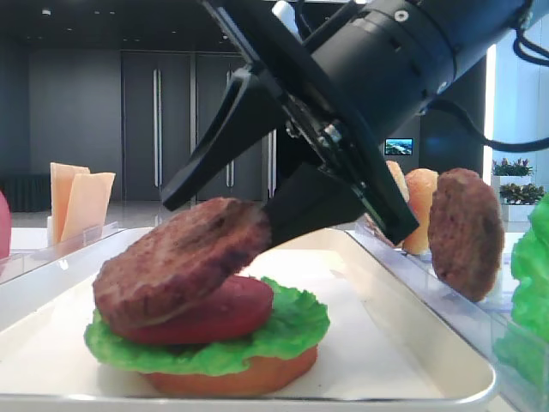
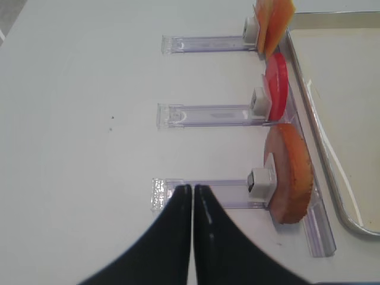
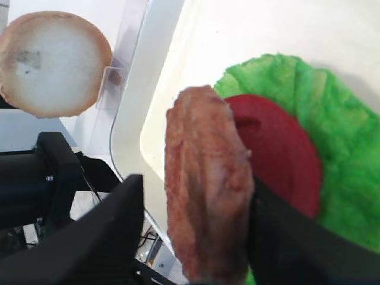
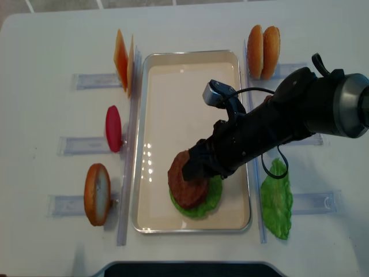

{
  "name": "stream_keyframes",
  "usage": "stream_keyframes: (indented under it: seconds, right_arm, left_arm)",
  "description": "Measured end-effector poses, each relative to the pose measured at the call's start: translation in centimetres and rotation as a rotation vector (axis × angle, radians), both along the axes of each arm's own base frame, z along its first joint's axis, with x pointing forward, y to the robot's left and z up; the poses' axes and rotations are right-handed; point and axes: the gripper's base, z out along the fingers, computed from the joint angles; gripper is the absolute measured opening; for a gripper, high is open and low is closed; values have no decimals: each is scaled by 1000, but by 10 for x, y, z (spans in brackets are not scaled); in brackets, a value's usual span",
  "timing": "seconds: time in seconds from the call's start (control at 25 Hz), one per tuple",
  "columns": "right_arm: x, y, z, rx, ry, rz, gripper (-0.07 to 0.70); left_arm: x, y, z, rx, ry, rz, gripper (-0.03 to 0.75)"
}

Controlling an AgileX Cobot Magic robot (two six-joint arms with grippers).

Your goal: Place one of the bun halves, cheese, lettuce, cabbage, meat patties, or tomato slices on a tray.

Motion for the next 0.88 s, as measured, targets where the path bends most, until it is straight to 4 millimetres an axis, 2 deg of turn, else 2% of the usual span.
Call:
stream_keyframes:
  seconds: [0.12,0.2,0.52,0.64,0.88]
  right_arm:
    - [0,-3,8,-22,-57,5,475]
    - [0,-7,15,-34,-96,1,507]
    - [-4,-35,61,-104,-254,-22,528]
    - [-3,-57,79,-163,-302,-85,529]
    - [-2,-113,103,-328,-344,-233,529]
  left_arm:
    - [0,0,0,0,0,0,0]
    - [0,0,0,0,0,0,0]
    - [0,0,0,0,0,0,0]
    - [0,0,0,0,0,0,0]
    - [0,0,0,0,0,0,0]
